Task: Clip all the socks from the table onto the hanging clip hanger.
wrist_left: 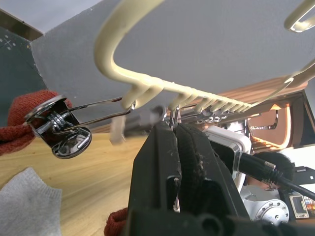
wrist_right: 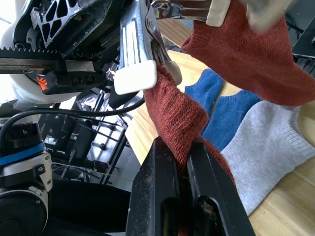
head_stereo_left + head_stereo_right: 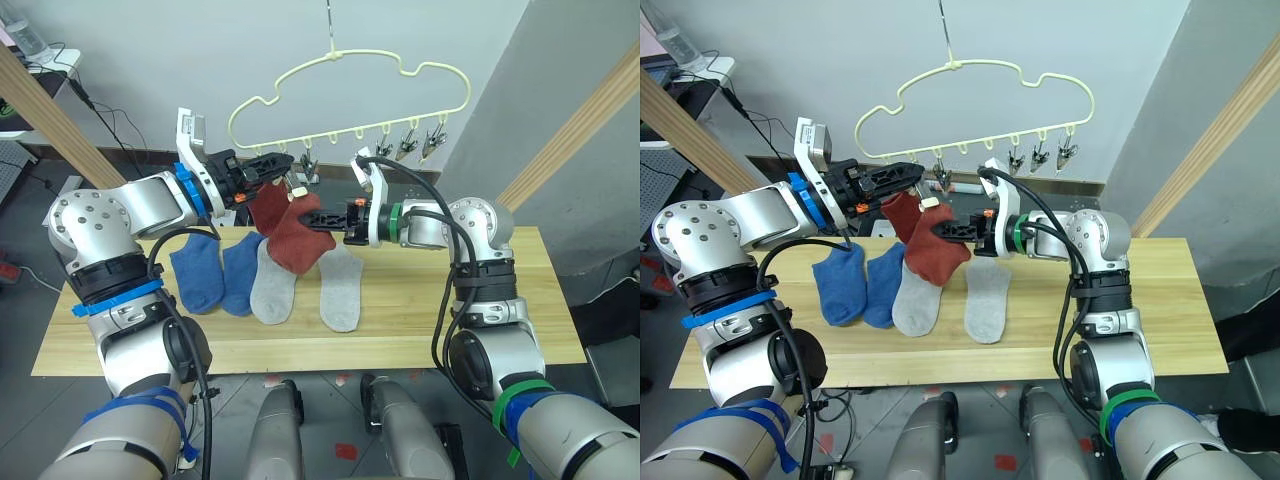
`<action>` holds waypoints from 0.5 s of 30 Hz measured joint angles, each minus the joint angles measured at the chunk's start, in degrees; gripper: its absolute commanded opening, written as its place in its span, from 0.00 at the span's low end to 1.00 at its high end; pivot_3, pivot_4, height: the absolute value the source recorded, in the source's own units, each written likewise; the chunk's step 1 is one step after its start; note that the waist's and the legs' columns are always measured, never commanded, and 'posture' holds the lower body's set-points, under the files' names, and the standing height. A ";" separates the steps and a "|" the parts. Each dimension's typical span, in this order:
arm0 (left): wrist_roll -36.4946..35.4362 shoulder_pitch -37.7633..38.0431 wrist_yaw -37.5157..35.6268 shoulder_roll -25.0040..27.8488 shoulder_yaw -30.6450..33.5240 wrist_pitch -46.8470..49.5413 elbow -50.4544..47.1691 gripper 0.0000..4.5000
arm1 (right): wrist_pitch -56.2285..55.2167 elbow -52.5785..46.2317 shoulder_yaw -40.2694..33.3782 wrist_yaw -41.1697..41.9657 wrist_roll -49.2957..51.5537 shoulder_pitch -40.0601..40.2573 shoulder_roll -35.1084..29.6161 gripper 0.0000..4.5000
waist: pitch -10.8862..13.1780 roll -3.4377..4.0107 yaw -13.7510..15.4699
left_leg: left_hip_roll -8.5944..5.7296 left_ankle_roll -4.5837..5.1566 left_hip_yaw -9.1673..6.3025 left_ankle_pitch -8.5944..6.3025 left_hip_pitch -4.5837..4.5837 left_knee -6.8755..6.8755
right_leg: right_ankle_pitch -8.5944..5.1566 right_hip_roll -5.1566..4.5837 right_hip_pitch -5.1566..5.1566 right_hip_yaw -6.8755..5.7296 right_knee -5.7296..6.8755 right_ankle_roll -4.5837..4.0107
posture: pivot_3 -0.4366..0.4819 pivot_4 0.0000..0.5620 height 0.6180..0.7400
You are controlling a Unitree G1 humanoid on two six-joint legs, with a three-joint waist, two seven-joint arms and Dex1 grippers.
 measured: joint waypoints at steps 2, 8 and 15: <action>-0.19 0.09 0.00 -0.01 0.00 0.00 -0.14 0.00 | 0.73 0.00 -0.59 -0.55 0.60 -0.38 0.21 0.00 | 0.00 0.00 0.01 | 0.00 0.00 0.00 0.00 0.00 0.00 | 0.00 0.00 -0.01 0.00 0.00 0.00 | 0.48 0.57 1.00; -0.62 1.65 -0.73 -0.10 -1.01 -1.14 -2.88 0.00 | 1.49 0.79 -2.05 -2.82 2.04 -2.58 1.63 0.00 | 0.00 0.00 0.01 | 0.01 0.00 0.01 0.00 0.00 -0.07 | 0.00 0.00 -0.04 0.00 0.00 0.00 | 0.48 0.57 1.00; -1.47 2.51 -1.95 0.18 -1.70 -2.40 -4.52 0.27 | 1.24 3.30 -2.96 -4.19 2.08 -3.78 1.97 0.00 | 0.00 0.00 0.04 | 0.00 0.00 0.01 0.00 -0.03 -0.19 | 0.00 0.00 -0.07 0.00 -0.10 0.00 | 0.50 0.57 1.00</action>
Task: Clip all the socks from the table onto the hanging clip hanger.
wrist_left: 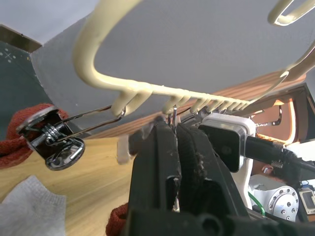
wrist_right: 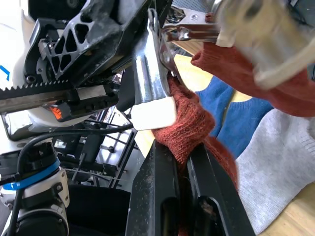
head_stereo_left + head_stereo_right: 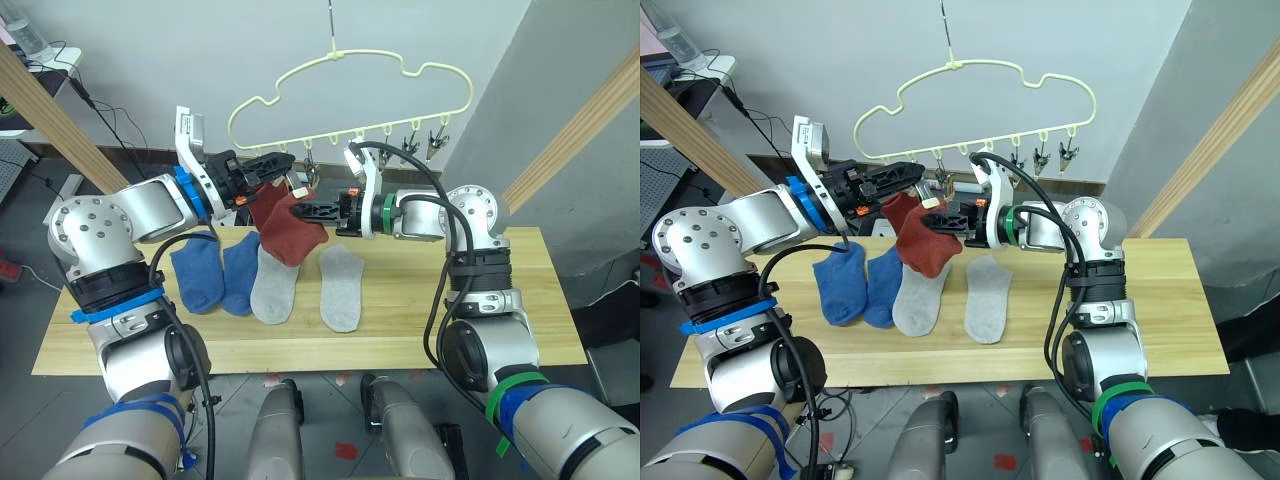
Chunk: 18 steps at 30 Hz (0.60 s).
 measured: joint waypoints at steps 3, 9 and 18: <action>-2.11 0.02 -0.73 0.05 0.05 0.50 -0.34 0.49 | -0.93 0.66 0.01 -0.42 -0.01 -0.05 -0.02 0.00 | 0.00 0.00 0.05 | 0.00 0.00 0.00 0.00 0.00 -0.11 | 0.00 0.00 -0.02 -0.01 -0.04 0.00 | 0.51 0.57 1.00; -3.29 1.33 -0.71 2.83 -0.06 0.44 -1.52 0.89 | -4.91 1.22 0.51 -0.84 -0.25 -0.06 0.17 0.00 | 0.00 0.00 0.07 | 0.01 -0.02 0.08 0.01 -0.02 -0.42 | 0.11 0.00 -0.29 0.02 0.01 -0.19 | 0.52 0.57 1.00; 0.65 11.82 -1.82 7.76 -5.16 -9.04 -15.05 1.00 | -13.87 -2.98 8.14 2.97 -2.62 4.24 -3.44 0.74 | 0.00 0.00 0.39 | -0.04 -0.03 0.20 0.02 -0.13 -0.53 | 0.15 -0.08 -0.48 0.09 -0.03 -0.27 | 0.54 0.56 1.00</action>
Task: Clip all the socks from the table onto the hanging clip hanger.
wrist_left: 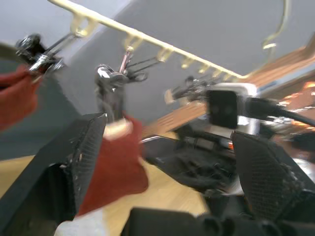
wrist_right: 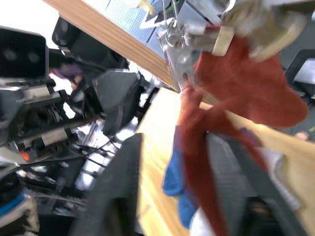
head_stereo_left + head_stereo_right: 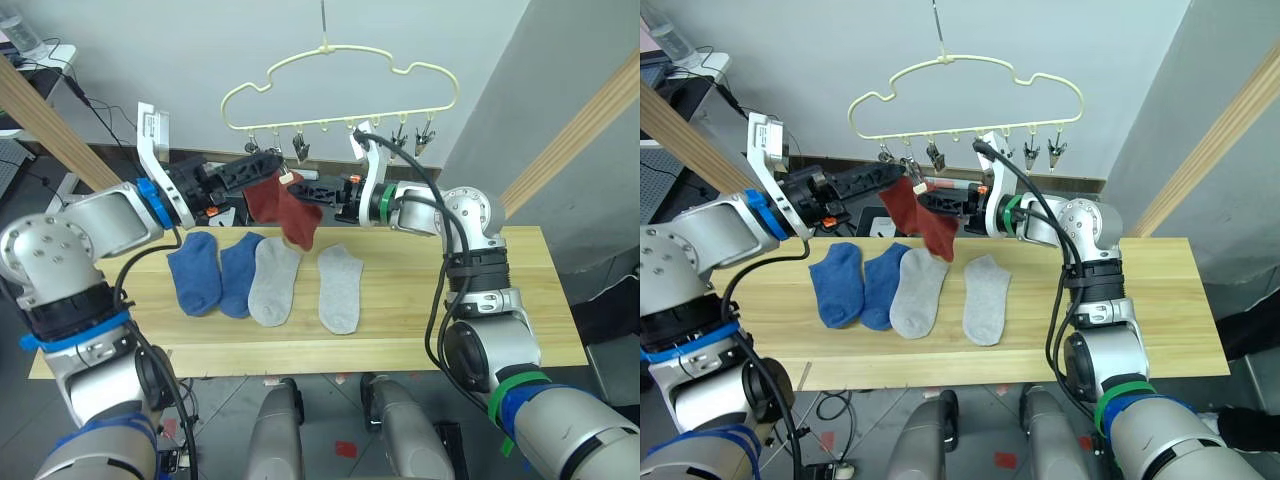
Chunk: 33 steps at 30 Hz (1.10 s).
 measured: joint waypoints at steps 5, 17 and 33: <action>5.53 5.31 -0.37 -0.15 -4.92 -9.41 -4.91 1.00 | -2.90 -6.30 6.14 1.67 -2.78 5.57 -4.66 0.99 | 0.00 0.00 0.56 | -0.03 -0.03 0.00 0.02 -0.09 0.07 | -0.03 -0.03 -0.08 0.00 0.07 0.05 | 0.53 0.55 1.00; 20.74 12.49 0.90 -5.53 -17.78 -31.93 -10.15 1.00 | -13.91 -31.64 7.67 3.77 -6.47 18.95 -15.99 0.99 | -0.01 -0.01 0.94 | -0.01 -0.04 0.02 0.03 -0.09 0.07 | -0.13 0.03 -0.09 0.07 0.06 0.23 | 0.48 0.54 1.00; 41.11 4.67 -5.21 -8.68 -27.73 -62.39 12.36 1.00 | -15.35 -36.33 7.33 -3.83 -6.69 21.71 -13.20 0.99 | -0.01 -0.02 0.20 | -0.01 -0.01 0.02 0.22 -0.05 0.15 | -0.13 0.07 -0.06 0.10 0.13 0.23 | 0.41 0.56 1.00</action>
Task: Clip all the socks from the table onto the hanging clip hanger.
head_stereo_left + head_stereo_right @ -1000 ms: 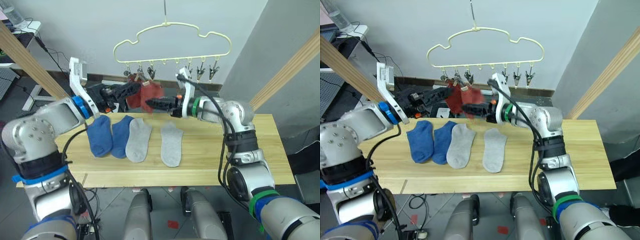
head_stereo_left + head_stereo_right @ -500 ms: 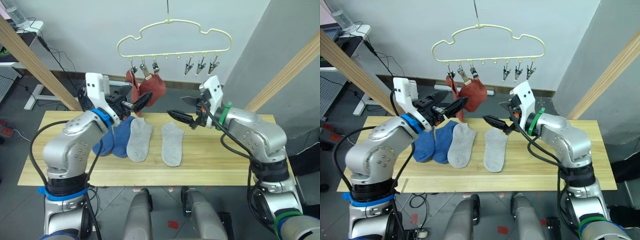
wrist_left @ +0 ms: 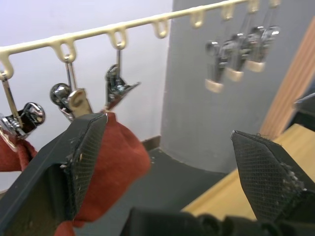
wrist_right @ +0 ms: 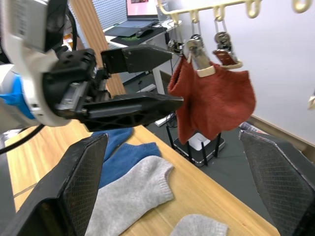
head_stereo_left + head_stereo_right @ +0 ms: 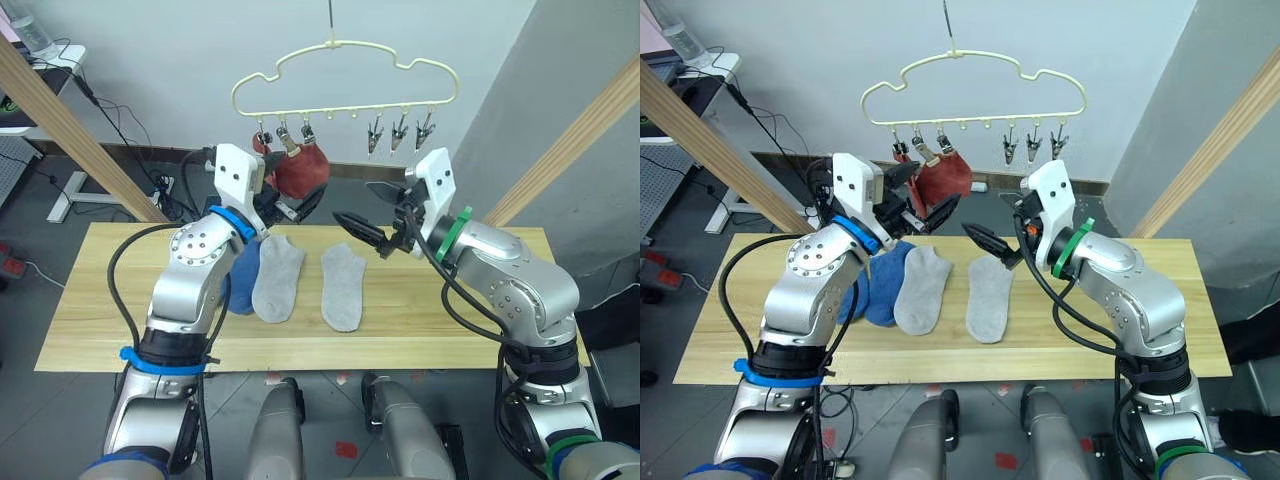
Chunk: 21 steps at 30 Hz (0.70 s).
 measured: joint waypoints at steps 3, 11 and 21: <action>1.77 -2.51 -0.09 -1.15 -0.01 -4.18 5.77 1.00 | -0.03 -0.05 -0.05 -0.44 0.20 -0.03 0.12 0.99 | 0.00 0.00 -0.40 | 0.00 0.00 0.01 0.00 -0.01 0.00 | 0.00 -0.01 0.00 0.01 0.00 0.00 | 0.39 0.56 1.00; 3.08 -7.01 -1.63 -2.90 0.21 -10.42 15.45 1.00 | -0.01 -0.16 -0.10 -1.37 0.29 -0.03 -0.31 0.99 | 0.00 0.00 -0.76 | 0.01 0.01 0.00 0.01 0.00 0.01 | 0.01 0.01 0.00 -0.01 0.05 0.00 | 0.37 0.56 1.00; 6.42 -14.27 -1.07 -4.47 0.33 -18.03 29.17 1.00 | 0.02 -0.17 -0.15 -2.48 0.32 -0.23 -0.30 0.99 | 0.00 0.00 -0.86 | 0.00 0.03 0.01 0.01 0.00 0.01 | 0.02 0.01 0.00 -0.02 0.05 -0.03 | 0.36 0.55 1.00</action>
